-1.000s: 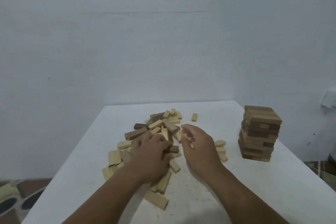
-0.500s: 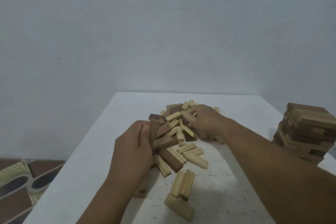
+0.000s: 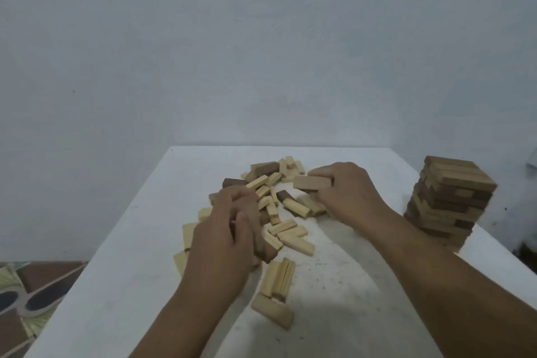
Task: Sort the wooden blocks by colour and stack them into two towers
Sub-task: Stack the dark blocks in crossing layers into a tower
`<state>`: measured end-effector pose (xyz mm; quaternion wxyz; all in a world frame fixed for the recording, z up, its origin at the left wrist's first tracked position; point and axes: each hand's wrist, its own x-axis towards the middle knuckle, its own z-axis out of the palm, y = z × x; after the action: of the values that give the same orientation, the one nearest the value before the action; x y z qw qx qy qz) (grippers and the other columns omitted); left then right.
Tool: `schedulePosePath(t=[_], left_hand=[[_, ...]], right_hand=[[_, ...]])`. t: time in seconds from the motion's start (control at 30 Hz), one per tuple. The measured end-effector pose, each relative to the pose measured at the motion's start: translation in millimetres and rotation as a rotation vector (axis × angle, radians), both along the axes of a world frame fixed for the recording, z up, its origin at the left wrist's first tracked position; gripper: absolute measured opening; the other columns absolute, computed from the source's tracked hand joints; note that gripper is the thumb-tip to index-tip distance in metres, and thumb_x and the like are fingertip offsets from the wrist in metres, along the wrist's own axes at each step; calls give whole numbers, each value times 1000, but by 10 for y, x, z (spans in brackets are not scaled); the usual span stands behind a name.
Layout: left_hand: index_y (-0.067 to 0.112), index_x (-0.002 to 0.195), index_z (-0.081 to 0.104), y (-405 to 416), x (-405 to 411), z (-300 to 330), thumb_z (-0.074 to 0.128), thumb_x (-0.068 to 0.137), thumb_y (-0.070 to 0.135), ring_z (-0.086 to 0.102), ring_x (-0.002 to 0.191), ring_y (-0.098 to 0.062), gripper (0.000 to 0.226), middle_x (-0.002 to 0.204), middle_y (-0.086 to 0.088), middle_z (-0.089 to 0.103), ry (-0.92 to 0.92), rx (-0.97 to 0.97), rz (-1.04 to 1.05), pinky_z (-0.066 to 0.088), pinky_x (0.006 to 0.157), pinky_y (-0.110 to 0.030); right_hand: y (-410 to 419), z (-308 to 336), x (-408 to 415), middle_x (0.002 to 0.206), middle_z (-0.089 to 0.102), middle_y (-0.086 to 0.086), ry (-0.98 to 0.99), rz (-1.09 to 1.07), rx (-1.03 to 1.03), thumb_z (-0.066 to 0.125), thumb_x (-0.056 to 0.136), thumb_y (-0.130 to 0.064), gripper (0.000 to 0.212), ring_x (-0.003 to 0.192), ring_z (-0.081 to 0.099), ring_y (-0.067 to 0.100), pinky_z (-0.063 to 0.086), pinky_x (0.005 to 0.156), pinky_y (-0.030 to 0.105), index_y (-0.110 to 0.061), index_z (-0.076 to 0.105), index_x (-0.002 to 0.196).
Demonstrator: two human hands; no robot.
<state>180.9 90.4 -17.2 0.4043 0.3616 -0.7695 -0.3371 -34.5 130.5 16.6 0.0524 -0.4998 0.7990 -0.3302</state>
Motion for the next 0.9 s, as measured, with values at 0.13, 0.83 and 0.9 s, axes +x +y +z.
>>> schedulePosePath(t=[0.13,0.83,0.9], left_hand=[[43,103,58,309,-172,-23,47,100,20,60,57,-5,26,72,9,67,-71,-1,-146,45,51,-17],[29,118,65,824,-629,-252,39,87,42,43,99,-13,42,111,12,62,-547,-403,-345,40,89,-30],[28,119,65,802,-641,-246,41,85,42,43,99,-13,44,113,11,62,-568,-385,-383,40,89,-31]], right_hand=[[910,-74,239,79,68,-17,-51,12,56,73,84,-25,13,68,57,-2,41,59,6,-38,77,82],[1811,-471,-8,109,57,-15,-35,-1,187,63,90,-49,39,89,54,1,46,80,17,-25,67,121],[1808,-481,-24,118,53,-22,-87,47,170,76,80,-44,47,86,54,-1,41,76,11,-27,67,123]])
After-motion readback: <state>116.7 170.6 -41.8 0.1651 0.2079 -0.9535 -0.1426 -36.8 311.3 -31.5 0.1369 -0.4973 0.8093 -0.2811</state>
